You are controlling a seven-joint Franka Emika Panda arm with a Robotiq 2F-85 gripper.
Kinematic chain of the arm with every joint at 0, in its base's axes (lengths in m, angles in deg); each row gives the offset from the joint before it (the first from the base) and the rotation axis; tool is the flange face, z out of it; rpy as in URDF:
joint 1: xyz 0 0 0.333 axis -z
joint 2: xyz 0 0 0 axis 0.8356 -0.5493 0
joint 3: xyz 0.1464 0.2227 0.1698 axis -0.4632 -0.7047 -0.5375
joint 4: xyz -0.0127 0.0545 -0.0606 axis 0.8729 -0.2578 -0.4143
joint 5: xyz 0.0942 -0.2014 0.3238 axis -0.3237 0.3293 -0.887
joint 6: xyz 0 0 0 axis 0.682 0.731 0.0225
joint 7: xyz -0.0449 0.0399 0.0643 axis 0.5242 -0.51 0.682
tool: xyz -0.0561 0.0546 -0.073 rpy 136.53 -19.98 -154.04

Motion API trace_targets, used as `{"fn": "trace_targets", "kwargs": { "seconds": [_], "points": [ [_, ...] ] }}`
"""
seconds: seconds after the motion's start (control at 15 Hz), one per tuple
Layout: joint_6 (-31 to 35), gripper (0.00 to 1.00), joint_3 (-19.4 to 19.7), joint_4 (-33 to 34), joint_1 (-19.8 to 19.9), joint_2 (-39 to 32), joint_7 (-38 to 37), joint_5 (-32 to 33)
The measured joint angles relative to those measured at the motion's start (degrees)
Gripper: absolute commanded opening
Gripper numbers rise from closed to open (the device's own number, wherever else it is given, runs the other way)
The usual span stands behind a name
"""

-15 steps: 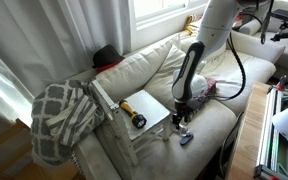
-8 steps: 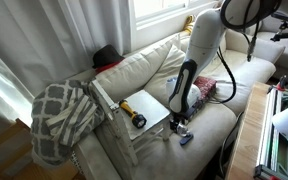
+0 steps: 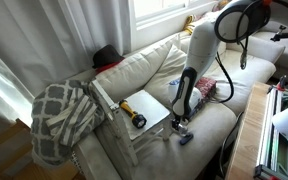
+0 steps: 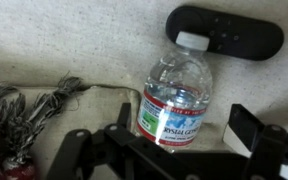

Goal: Lay the flashlight flat on the seat of the wooden chair and put the bottle of water upright on it

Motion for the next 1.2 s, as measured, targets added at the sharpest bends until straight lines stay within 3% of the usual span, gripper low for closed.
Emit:
{"fn": "trace_targets", "kwargs": {
  "seconds": [0.27, 0.33, 0.47, 0.73, 1.0, 1.2],
  "points": [
    [5.9, 1.00, -0.1, 2.0, 0.5, -3.6, 0.0, 0.0],
    [6.6, 0.92, -0.1, 2.6, 0.6, -4.5, 0.0, 0.0],
    [8.1, 0.66, -0.1, 3.6, 0.8, -6.1, 0.0, 0.0],
    [10.0, 0.36, -0.6, 5.5, 1.3, -8.3, 0.0, 0.1],
    [10.1, 0.27, -1.0, 6.1, 2.1, -8.7, -0.5, 0.1],
    [9.9, 0.27, -2.8, 6.0, 5.1, -8.6, -0.4, 0.1]
  ]
}}
